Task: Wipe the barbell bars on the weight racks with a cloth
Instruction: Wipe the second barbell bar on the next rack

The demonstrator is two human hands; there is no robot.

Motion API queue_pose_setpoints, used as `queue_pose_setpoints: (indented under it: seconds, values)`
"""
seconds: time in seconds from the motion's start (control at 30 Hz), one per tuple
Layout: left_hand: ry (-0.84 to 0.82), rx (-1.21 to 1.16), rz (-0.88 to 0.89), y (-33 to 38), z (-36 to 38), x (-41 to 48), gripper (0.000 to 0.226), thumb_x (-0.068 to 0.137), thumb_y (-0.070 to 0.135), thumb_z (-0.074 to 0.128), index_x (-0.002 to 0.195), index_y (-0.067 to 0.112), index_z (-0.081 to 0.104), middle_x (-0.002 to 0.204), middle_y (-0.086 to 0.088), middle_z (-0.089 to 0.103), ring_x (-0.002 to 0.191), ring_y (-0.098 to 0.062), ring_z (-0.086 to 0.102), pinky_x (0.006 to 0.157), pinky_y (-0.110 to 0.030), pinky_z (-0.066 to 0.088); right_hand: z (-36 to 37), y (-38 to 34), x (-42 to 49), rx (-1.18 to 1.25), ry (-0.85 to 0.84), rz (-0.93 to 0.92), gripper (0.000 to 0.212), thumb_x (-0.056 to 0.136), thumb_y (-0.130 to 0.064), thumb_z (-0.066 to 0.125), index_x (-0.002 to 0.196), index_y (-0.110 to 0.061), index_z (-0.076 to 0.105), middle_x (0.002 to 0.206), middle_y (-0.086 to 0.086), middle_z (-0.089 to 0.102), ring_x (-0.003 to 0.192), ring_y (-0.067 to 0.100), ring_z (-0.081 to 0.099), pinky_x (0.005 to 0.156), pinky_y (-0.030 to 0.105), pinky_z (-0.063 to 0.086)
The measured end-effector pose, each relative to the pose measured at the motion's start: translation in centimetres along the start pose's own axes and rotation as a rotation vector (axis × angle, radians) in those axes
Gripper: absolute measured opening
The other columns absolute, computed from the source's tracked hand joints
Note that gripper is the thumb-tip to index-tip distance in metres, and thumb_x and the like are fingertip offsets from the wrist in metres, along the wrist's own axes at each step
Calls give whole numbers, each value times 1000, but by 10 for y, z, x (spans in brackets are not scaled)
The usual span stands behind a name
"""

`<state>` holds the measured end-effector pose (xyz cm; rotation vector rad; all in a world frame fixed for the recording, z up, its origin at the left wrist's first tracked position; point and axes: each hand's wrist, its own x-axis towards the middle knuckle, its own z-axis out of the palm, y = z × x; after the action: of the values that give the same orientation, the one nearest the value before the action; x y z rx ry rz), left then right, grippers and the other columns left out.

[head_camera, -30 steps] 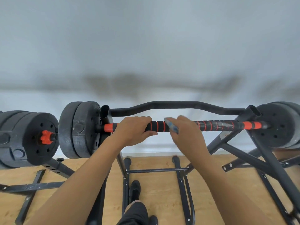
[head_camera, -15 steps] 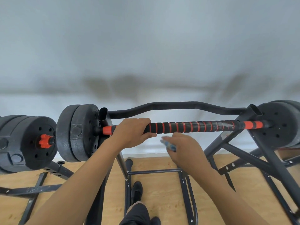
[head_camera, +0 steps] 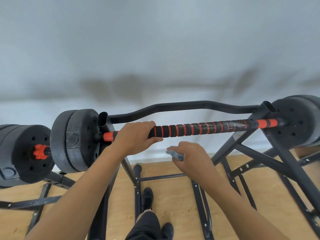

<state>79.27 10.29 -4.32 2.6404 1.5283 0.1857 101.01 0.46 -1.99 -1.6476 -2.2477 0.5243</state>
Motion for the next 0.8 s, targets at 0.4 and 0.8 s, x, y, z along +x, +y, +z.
queue_pose_setpoints:
  seconds: [0.4,0.8]
  values:
    - [-28,-57,-26,2,-1,-1,45,94,72,52,112,31,51,92,13,61,81,-11,61,74,-30,54,-35,16,47,31,120,-34,8,90,-18,70,91,-24,77,65,-6,56,61,12,54,58,26,45]
    - [33,-233,-65,0,2,-1,37,87,67,66,103,34,68,88,15,56,78,-10,57,58,-30,44,-30,15,130,-59,-274,-12,28,89,-29,54,63,-19,55,64,-1,53,60,17,53,57,43,48]
